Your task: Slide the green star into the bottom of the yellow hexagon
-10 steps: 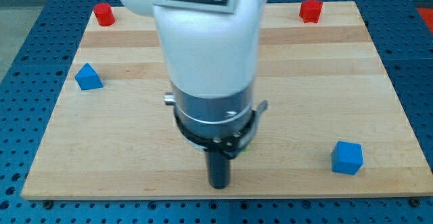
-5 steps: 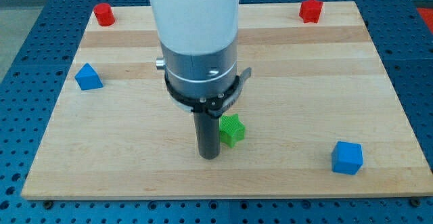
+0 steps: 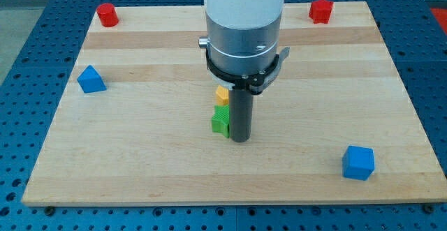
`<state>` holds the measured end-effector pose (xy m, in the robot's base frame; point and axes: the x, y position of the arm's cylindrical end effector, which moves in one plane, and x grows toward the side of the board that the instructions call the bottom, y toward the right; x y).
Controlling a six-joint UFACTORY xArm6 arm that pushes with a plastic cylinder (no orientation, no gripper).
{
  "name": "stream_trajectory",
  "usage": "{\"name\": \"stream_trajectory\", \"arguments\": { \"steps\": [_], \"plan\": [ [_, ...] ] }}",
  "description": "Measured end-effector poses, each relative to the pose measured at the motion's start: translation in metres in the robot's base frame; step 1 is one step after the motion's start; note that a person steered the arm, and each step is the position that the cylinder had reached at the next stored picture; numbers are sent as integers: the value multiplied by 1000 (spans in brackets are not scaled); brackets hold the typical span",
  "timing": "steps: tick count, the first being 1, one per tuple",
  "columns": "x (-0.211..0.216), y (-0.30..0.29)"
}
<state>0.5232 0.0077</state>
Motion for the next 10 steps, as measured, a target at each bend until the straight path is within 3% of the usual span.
{"name": "stream_trajectory", "arguments": {
  "steps": [2,4,6,10],
  "plan": [
    [15,-3],
    [3,-6],
    [38,-9],
    [7,-28]
  ]
}}
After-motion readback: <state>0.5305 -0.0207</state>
